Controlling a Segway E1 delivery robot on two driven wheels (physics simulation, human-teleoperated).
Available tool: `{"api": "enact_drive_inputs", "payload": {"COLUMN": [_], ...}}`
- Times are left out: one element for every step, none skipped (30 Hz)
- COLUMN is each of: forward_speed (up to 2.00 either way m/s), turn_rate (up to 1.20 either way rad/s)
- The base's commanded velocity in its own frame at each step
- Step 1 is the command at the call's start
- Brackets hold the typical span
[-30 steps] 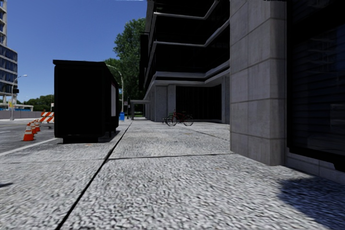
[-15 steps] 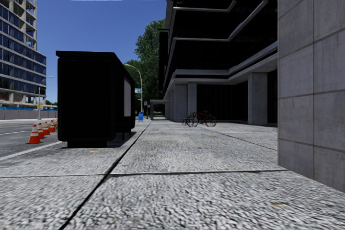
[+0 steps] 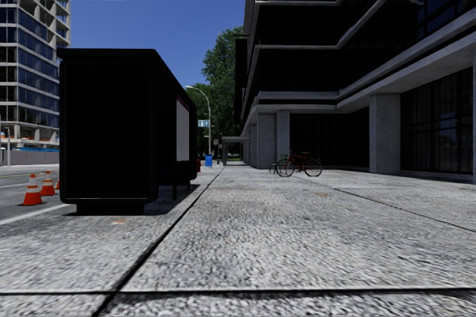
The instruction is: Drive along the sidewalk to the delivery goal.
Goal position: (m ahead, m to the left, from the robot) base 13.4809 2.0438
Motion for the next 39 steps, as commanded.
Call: {"api": "enact_drive_inputs", "payload": {"forward_speed": [2.00, 2.00, 2.00, 2.00, 2.00, 2.00, 2.00, 2.00, 2.00, 2.00, 2.00, 2.00, 2.00, 2.00, 2.00, 2.00, 2.00, 2.00, 2.00, 2.00, 2.00, 2.00, 2.00, 2.00, 2.00, 2.00, 2.00, 2.00, 2.00, 2.00, 2.00, 2.00, 2.00, 2.00, 2.00, 2.00, 2.00, 2.00, 2.00], "turn_rate": [0.00, 0.00, 0.00, 0.00, 0.00, 0.00, 0.00, 0.00, 0.00, 0.00, 0.00, 0.00, 0.00, 0.00, 0.00, 0.00, 0.00, 0.00, 0.00, 0.00, 0.00, 0.00, 0.00, 0.00, 0.00, 0.00, 0.00, 0.00, 0.00, 0.00, 0.00, 0.00, 0.00, 0.00, 0.00, 0.00, 0.00, 0.00, 0.00]}}
